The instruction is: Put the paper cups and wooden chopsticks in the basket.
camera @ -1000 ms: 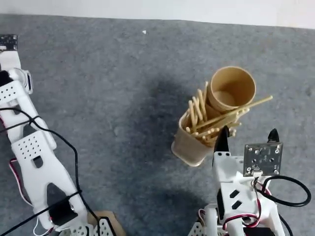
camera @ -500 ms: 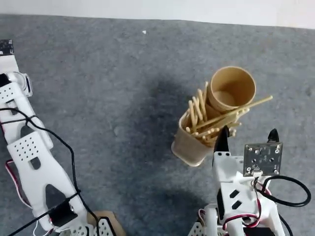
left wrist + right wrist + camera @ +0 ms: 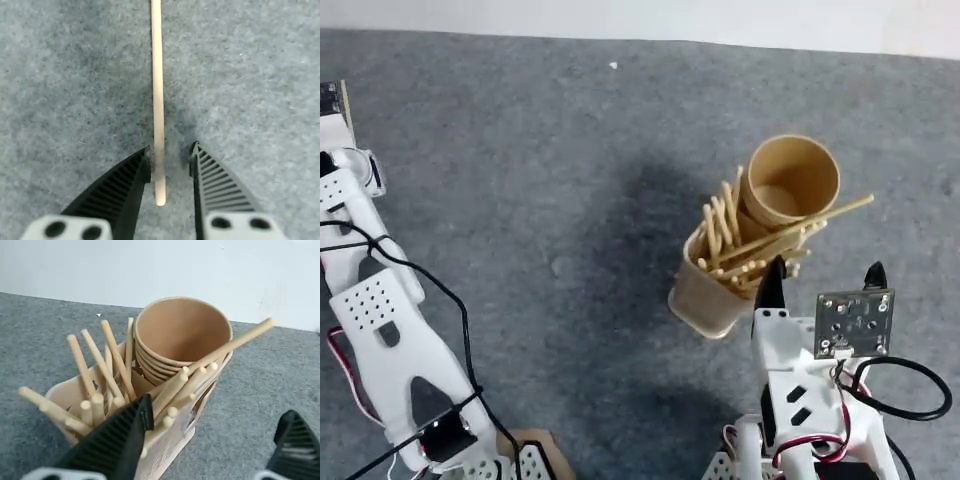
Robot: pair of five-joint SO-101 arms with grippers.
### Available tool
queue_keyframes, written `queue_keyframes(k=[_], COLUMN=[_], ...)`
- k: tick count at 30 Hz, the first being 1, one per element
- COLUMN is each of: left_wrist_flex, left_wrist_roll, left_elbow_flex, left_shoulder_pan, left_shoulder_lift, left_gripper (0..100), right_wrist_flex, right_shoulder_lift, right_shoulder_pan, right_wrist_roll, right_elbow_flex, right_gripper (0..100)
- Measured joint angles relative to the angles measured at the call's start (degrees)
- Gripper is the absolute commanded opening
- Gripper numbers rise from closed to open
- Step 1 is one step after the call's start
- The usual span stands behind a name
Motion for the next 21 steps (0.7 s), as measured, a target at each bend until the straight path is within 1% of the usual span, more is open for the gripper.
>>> queue_keyframes(k=[4,8,10,18,21], left_wrist_flex=[-0.6,-2.2,-2.4,-2.5,-0.6], left_wrist_roll=[0.1,0.1,0.1,0.0,-0.1], left_elbow_flex=[0.0,0.0,0.0,-0.1,-1.8], left_shoulder_pan=[-0.9,-2.4,-2.5,-2.5,-2.4], left_shoulder_lift=[1.6,2.8,3.3,4.0,4.0], left_gripper=[14,0,1,0,0], right_wrist_flex=[0.0,0.0,0.0,0.0,0.0], right_shoulder_lift=[0.0,0.0,0.0,0.0,0.0], right_shoulder_pan=[0.0,0.0,0.0,0.0,0.0], right_wrist_roll=[0.0,0.0,0.0,0.0,0.0], right_elbow_flex=[0.0,0.0,0.0,0.0,0.0], right_gripper=[37.8,37.8,37.8,37.8,37.8])
